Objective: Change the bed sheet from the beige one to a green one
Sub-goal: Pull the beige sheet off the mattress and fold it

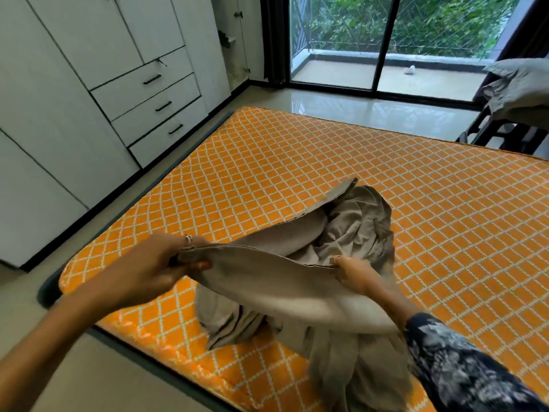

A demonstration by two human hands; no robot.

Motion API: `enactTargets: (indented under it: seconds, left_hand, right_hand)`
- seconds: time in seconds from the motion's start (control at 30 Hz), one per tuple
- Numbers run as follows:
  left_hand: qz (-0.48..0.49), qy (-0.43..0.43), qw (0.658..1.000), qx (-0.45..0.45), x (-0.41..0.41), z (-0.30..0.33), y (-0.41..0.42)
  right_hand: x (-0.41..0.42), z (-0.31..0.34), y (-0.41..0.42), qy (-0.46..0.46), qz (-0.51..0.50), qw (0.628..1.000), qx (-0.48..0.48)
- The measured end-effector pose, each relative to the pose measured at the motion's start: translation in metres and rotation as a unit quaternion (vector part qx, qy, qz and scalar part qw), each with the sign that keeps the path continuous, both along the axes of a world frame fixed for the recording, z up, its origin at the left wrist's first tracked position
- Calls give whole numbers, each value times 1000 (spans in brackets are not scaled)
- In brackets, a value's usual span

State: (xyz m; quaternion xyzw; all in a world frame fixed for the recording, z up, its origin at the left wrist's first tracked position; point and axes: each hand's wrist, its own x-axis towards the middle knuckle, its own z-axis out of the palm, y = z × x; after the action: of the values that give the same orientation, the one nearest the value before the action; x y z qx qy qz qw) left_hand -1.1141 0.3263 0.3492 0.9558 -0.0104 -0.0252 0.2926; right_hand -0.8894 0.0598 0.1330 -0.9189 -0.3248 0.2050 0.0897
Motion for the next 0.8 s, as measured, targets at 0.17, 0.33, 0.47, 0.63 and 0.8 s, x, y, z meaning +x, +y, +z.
enactTargets:
  seconds: [0.17, 0.33, 0.47, 0.63, 0.8]
  left_hand:
    - [22, -32, 996, 82, -16, 16, 35]
    - [32, -82, 991, 97, -32, 24, 54]
    - [54, -111, 989, 77, -43, 23, 58]
    - [74, -85, 986, 123, -53, 14, 78]
    - [52, -98, 984, 137, -53, 14, 79]
  right_hand:
    - [58, 16, 31, -20, 13, 999, 21]
    - [73, 37, 99, -120, 29, 992, 23]
    - [59, 18, 138, -37, 44, 998, 24]
    - [48, -9, 146, 39, -34, 995, 90]
    - [53, -15, 154, 50, -9, 995, 89]
